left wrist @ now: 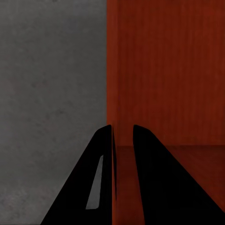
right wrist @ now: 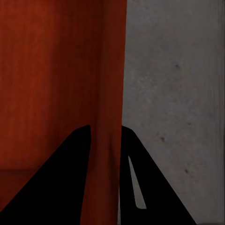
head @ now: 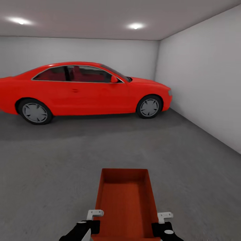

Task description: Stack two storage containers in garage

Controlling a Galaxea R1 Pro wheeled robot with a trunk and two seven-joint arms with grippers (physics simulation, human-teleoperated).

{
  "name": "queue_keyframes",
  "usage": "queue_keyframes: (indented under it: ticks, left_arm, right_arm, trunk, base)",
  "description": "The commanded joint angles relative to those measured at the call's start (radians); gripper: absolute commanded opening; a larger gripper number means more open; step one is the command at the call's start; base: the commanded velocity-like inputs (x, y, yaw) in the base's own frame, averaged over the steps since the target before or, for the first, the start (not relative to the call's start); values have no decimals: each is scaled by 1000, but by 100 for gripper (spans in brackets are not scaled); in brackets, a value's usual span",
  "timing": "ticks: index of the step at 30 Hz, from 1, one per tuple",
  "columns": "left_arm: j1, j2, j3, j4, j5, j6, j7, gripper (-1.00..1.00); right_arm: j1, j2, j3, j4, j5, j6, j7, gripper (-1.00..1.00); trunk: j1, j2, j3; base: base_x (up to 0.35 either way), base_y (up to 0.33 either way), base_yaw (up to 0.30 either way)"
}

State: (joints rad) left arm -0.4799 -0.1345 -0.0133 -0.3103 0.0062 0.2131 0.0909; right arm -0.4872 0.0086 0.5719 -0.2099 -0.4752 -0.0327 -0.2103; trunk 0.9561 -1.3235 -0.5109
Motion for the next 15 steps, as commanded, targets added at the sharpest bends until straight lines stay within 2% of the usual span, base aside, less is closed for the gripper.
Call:
queue_keyframes:
  ticks: [1,15]
  left_arm:
    - [0,-1,9,-6,-25,-11,10,-100]
    - [0,-1,9,-6,-25,-11,10,-100]
  right_arm:
    - [-1,1,2,6,-25,-6,-18,-100]
    - [-1,0,2,6,-25,-6,-18,-100]
  trunk:
    - [0,-1,-1]
    - [0,-1,-1]
  base:
    - [0,0,-261]
    - [0,0,-261]
